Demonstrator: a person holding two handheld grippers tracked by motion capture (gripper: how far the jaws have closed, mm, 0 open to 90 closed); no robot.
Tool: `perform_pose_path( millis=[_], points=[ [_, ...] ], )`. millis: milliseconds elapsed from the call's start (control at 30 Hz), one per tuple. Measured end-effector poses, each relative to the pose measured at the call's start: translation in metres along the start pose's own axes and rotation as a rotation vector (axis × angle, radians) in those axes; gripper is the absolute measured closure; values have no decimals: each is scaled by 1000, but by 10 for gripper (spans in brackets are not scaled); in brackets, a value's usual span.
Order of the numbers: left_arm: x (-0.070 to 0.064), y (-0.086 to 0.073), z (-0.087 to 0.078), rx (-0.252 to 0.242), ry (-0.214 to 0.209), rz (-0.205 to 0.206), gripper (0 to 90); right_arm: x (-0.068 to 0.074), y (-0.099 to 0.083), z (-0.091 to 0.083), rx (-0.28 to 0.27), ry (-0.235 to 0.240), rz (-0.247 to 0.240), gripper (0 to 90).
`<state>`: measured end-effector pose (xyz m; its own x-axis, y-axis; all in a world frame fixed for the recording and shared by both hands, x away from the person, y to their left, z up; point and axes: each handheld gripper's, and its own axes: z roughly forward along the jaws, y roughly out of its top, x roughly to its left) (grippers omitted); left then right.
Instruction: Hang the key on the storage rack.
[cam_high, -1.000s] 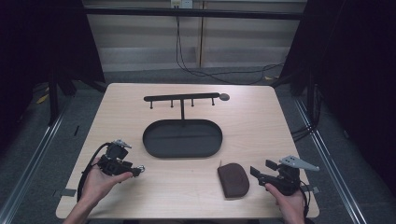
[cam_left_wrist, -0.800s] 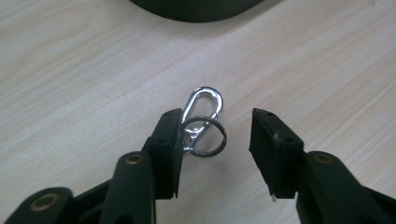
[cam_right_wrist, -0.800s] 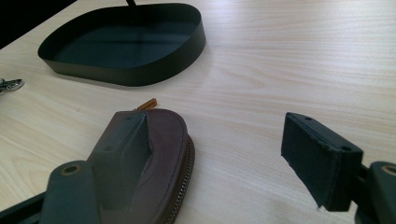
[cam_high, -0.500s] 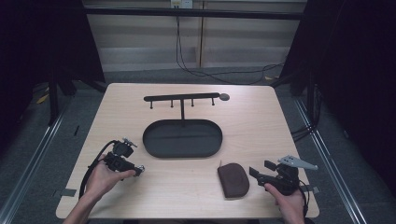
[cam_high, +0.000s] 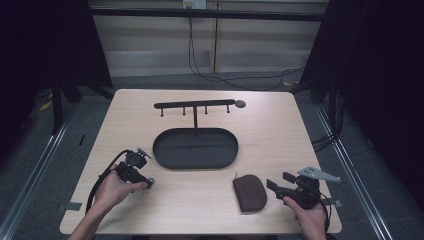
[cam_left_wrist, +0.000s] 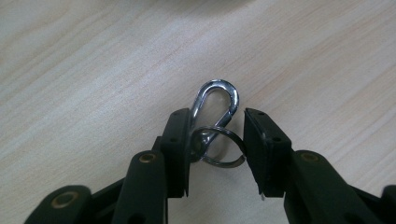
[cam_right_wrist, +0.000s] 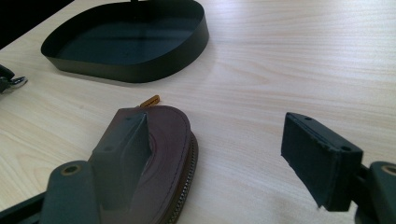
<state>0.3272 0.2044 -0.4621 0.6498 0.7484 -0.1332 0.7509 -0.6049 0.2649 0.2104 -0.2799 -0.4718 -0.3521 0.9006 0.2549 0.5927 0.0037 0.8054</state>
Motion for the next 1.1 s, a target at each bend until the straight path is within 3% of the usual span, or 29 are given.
perform_pose_path(
  millis=[200,267,300,333,433,633,767,1100],
  points=[
    [-2,3,-1,36,14,22,632,0,0,0,0,1,0,236],
    [-2,4,-5,28,10,28,681,0,0,0,0,1,0,236],
    [-2,4,-5,28,10,28,754,0,0,0,0,1,0,236],
    [-2,4,-7,24,-5,25,755,0,0,0,0,0,1,236],
    [-1,3,-5,57,5,45,761,0,0,0,0,1,2,236],
    [0,6,-7,54,7,48,834,0,0,0,-1,4,4,236],
    [2,8,-11,64,9,71,864,0,0,0,-1,5,4,236],
    [8,10,-13,73,15,63,888,0,0,1,2,6,5,236]
  ],
)
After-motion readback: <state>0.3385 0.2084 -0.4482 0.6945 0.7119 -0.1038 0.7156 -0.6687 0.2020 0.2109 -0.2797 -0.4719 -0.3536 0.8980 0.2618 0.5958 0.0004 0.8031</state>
